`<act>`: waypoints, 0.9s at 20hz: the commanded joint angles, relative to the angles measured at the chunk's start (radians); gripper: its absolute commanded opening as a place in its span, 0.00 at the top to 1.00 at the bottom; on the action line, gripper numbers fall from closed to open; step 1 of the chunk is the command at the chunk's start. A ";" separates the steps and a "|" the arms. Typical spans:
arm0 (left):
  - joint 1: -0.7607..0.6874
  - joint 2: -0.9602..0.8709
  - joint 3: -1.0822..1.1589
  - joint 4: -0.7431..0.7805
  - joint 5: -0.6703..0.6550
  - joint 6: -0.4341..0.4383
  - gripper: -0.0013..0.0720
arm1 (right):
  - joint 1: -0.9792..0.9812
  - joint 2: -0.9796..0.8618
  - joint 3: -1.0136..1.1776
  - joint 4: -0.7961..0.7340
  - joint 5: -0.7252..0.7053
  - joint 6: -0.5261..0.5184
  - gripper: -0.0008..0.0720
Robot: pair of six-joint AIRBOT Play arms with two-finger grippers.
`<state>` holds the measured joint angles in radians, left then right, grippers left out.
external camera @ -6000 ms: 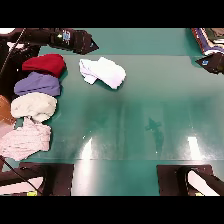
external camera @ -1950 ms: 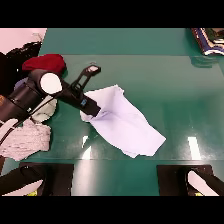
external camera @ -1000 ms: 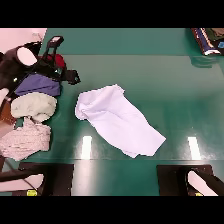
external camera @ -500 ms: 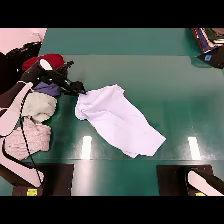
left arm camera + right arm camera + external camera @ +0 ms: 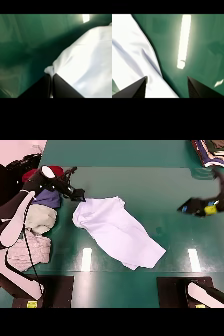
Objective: Fold the shirts.
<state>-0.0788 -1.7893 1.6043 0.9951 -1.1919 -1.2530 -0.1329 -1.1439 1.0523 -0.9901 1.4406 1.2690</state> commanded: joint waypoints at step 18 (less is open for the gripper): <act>-0.002 0.071 0.167 0.000 -0.097 -0.004 0.95 | 0.340 -0.177 -0.256 -0.080 -0.086 -0.104 0.97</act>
<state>-0.0799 -1.7580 1.7695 0.9825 -1.2938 -1.2575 0.1825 -1.3441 0.7879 -1.0691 1.3819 1.1667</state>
